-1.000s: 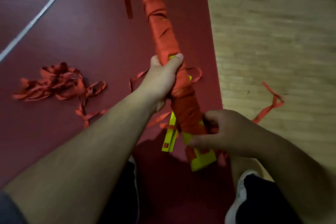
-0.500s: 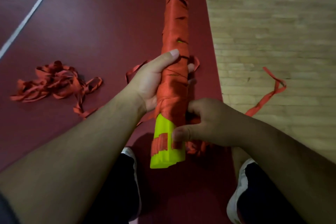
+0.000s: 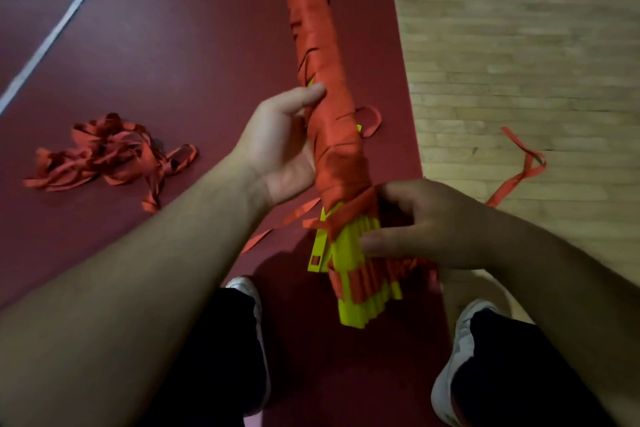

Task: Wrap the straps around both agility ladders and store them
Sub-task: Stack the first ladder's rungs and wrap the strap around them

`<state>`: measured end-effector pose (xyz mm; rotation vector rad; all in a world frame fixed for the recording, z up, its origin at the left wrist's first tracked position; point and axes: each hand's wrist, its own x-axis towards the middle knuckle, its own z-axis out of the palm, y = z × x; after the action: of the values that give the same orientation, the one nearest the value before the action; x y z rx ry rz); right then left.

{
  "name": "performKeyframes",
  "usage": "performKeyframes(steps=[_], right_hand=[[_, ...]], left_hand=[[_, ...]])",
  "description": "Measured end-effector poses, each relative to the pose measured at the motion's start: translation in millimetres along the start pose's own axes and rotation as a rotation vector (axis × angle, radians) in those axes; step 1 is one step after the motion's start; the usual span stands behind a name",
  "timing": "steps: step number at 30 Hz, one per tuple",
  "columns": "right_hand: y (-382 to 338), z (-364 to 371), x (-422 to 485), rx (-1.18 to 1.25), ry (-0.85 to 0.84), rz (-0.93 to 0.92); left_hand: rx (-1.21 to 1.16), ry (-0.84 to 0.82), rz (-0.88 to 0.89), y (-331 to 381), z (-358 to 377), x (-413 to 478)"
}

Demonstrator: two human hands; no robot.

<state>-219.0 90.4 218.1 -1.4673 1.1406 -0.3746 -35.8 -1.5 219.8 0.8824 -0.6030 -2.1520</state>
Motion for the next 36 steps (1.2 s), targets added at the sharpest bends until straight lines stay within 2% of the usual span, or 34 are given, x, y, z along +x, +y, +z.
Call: performKeyframes(steps=[3,5,10,13,17,23,27,31,36], right_hand=[[2.6,-1.8,-3.1,0.128,-0.077,-0.067],[4.6,2.9,2.4,0.104,-0.106,-0.060],[15.7,6.2,7.4,-0.102,-0.116,0.037],[15.5,8.6,7.0,-0.087,-0.123,0.098],[8.7,3.6,7.4,-0.098,-0.023,0.052],[3.7,0.2,1.8,-0.017,-0.048,-0.002],[-3.0,2.1,4.7,0.136,-0.024,-0.059],[-8.8,-6.0,1.2,0.154,-0.026,-0.026],[-9.9,0.6,1.6,0.065,0.099,-0.020]], left_hand=[[0.024,-0.086,-0.016,-4.9,-2.0,-3.9],[0.061,-0.018,-0.004,-10.6,1.8,-3.5],[0.347,0.227,0.205,-22.8,4.0,1.3],[0.360,0.268,0.225,-22.2,2.6,3.9],[0.125,0.135,0.111,-7.1,-5.4,4.2],[0.166,0.000,-0.018,-11.8,-4.7,-5.0],[0.088,0.032,0.079,-5.3,-3.4,0.0],[0.056,-0.044,0.084,1.7,-3.8,-1.6],[0.323,0.252,0.230,-13.5,-5.3,7.9]])
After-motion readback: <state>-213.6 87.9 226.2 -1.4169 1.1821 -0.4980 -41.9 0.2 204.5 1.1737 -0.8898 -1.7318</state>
